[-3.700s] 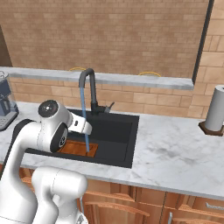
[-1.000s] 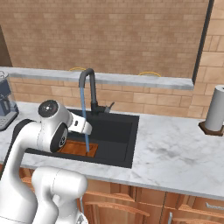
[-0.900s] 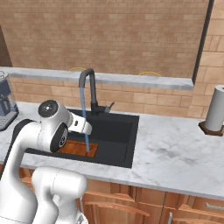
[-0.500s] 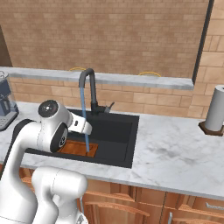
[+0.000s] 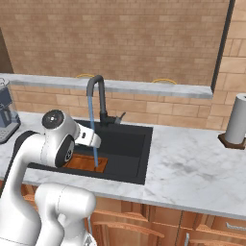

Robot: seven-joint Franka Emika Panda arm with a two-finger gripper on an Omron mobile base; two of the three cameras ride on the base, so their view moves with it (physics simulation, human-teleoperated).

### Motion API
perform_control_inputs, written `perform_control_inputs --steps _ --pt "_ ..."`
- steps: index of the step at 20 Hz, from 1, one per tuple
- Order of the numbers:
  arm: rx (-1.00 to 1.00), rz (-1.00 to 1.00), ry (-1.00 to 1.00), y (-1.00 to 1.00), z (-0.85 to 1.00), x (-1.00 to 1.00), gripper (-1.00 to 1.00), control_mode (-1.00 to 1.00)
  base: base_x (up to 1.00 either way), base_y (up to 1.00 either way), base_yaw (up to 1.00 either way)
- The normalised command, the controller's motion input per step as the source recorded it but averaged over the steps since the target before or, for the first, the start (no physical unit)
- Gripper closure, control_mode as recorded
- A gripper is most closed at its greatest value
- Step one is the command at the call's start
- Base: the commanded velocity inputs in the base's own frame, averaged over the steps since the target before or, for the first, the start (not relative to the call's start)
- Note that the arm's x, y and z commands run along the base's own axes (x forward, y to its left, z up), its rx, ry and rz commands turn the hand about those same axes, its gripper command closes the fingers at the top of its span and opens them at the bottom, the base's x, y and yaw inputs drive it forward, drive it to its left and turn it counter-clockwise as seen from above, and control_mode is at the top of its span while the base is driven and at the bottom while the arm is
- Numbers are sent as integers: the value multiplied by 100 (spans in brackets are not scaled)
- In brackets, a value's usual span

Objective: Turn on the sink faucet with hot water and rinse the cutting board for ten seconds, then turn off the faucet. Push the cutting board to reach the water if necessary.

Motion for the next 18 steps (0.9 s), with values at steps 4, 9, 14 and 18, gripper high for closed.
perform_control_inputs --steps 4,9,14,18 --pt "0 0 0 0 0 0 -100 -100 0 0 0" --pt "0 0 0 0 0 0 -100 -100 0 0 0" --pt "0 0 0 0 0 0 -100 -100 0 0 0" --pt "0 0 0 0 0 0 -100 -100 0 0 0"
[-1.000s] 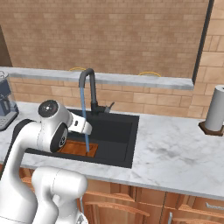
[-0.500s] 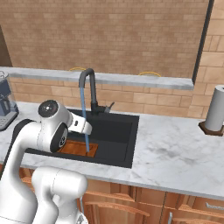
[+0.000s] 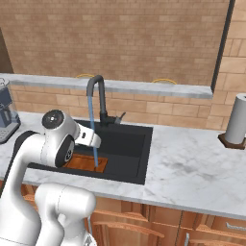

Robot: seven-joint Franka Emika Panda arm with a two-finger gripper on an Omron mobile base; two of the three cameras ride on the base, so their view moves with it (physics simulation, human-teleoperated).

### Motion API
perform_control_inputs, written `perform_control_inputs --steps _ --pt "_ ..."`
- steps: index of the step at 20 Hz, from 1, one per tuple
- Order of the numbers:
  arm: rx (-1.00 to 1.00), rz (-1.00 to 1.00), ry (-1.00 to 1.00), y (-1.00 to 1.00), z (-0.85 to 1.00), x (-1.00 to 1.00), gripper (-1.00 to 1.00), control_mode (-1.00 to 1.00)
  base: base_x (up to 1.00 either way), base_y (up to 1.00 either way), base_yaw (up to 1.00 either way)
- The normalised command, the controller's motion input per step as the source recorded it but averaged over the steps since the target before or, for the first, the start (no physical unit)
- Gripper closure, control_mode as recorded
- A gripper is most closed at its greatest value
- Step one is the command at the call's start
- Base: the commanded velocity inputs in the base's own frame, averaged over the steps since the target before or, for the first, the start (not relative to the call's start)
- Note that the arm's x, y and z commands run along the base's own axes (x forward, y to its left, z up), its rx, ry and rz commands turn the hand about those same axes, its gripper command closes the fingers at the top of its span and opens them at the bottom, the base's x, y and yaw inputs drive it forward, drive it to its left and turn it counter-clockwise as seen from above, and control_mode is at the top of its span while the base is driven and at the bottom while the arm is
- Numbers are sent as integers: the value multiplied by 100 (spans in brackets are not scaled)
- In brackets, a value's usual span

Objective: Turn on the sink faucet with hot water and rinse the cutting board for ten seconds, then turn off the faucet. Push the cutting board to reach the water if necessary.

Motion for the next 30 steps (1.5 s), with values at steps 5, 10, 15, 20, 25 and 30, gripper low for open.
perform_control_inputs --steps 5,10,15,20,25,30 --pt "0 0 0 0 0 0 -100 -100 0 0 0" --pt "0 0 0 0 0 0 -100 -100 0 0 0" --pt "0 0 0 0 0 0 -100 -100 0 0 0" --pt "0 0 0 0 0 0 -100 -100 0 0 0" --pt "0 0 0 0 0 0 -100 -100 0 0 0" --pt "0 0 0 0 0 0 -100 -100 0 0 0"
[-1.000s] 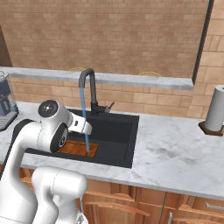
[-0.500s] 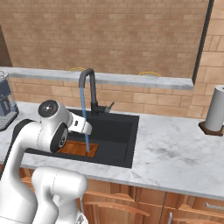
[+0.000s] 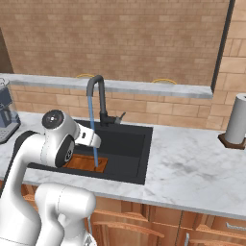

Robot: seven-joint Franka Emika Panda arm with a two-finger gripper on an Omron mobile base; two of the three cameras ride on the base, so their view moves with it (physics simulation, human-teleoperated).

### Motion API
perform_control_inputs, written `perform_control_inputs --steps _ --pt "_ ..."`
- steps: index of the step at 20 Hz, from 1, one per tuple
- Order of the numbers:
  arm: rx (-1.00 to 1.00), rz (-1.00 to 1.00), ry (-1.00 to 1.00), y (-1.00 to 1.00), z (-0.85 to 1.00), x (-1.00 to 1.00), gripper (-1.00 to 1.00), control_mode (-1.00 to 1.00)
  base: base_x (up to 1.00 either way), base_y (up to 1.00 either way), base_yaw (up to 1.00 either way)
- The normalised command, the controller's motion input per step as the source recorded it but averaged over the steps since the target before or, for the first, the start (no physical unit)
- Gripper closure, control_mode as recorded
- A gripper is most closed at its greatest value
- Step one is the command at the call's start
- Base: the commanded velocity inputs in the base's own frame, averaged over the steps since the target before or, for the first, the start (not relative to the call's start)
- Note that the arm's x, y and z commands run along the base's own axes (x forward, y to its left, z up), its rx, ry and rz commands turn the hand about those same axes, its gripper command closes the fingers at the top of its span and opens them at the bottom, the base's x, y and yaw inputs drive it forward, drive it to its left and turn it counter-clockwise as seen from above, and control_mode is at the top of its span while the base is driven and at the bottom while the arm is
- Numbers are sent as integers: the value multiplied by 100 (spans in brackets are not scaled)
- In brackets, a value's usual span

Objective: Turn on the sink faucet with hot water and rinse the cutting board for ten seconds, then turn off the faucet. Push the cutting board to reach the water if necessary.

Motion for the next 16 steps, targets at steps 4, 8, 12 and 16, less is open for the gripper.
perform_control_inputs --steps 4,8,12,16 --pt "0 0 0 0 0 0 -100 -100 0 0 0" --pt "0 0 0 0 0 0 -100 -100 0 0 0" --pt "0 0 0 0 0 0 -100 -100 0 0 0" --pt "0 0 0 0 0 0 -100 -100 0 0 0"
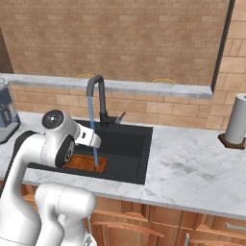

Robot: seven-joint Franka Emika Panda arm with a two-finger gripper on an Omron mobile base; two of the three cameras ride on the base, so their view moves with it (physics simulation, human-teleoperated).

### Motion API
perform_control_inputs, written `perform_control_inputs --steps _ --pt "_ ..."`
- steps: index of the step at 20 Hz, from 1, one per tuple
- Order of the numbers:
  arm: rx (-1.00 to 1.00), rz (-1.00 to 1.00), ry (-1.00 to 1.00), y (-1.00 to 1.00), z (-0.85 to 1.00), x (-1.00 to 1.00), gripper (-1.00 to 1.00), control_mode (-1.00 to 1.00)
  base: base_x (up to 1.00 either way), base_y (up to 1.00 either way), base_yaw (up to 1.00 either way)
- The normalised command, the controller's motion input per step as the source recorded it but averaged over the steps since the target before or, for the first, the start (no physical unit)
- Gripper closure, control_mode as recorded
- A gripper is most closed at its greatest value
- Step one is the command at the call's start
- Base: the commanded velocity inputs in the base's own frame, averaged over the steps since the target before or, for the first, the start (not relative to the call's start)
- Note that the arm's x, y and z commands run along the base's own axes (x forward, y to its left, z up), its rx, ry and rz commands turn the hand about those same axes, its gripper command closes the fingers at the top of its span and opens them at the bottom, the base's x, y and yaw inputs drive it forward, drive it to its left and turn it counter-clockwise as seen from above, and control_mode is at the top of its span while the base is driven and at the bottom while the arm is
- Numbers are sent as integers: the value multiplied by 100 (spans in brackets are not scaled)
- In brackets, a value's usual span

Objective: Turn on the sink faucet with hot water and rinse the cutting board for ten seconds, then turn off the faucet. Push the cutting board to reach the water if necessary.

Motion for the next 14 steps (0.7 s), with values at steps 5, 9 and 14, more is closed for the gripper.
perform_control_inputs --steps 5,9,14 --pt "0 0 0 0 0 0 -100 -100 0 0 0" --pt "0 0 0 0 0 0 -100 -100 0 0 0" --pt "0 0 0 0 0 0 -100 -100 0 0 0"
